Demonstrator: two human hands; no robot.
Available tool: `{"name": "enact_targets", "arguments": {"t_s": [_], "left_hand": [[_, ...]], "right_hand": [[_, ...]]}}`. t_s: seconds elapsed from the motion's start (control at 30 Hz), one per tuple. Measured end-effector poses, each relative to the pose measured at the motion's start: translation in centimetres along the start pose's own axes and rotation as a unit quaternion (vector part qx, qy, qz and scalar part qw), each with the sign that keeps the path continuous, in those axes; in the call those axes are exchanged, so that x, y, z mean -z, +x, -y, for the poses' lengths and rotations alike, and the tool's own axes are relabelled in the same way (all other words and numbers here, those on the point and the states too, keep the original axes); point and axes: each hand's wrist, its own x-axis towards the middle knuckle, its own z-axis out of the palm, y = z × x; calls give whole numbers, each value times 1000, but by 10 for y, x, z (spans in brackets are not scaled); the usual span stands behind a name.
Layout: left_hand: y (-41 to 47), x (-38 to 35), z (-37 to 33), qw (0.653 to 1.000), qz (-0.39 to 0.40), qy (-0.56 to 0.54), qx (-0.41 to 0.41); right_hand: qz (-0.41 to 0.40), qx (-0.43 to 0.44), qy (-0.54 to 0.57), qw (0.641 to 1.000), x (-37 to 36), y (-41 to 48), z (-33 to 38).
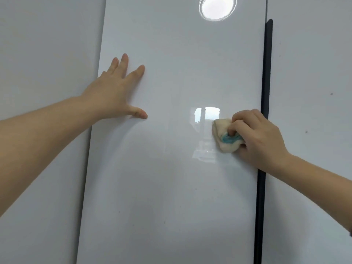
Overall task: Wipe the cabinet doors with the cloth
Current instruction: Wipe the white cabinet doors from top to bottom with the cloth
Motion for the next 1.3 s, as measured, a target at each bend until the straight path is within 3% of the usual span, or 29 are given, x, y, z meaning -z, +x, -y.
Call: {"name": "enact_targets", "arguments": {"t_s": [0.07, 0.23, 0.43, 0.5, 0.73, 0.8, 0.9, 0.97, 1.2, 1.3], "left_hand": [[0, -1, 0, 1000, -3, -2, 0], [-1, 4, -3, 1000, 2, 4, 0], [0, 2, -3, 1000, -2, 4, 5], [0, 3, -4, 1000, 1, 8, 5], [1, 2, -2, 1000, 1, 7, 1], [1, 1, -1, 1000, 0, 5, 2], [1, 1, -2, 1000, -2, 1, -1], [1, 1, -1, 1000, -2, -1, -1], [-1, 2, -2, 1000, 0, 2, 0], [0, 0, -1, 1000, -2, 1, -1]], "right_hand": [[-17, -9, 7, 1000, -4, -11, 9], [29, 129, 33, 991, -5, -57, 30], [-52, 5, -2, 999, -9, 4, 5], [-63, 1, 3, 998, -12, 2, 12], [23, 157, 41, 986, -19, -48, 60], [10, 123, 40, 992, -20, -22, 52], [-36, -15, 41, 998, -21, 29, 40], [-55, -62, 47, 995, -24, 42, 43], [-36, 128, 79, 988, -40, -29, 102], [-32, 167, 55, 984, -40, -23, 102]]}}
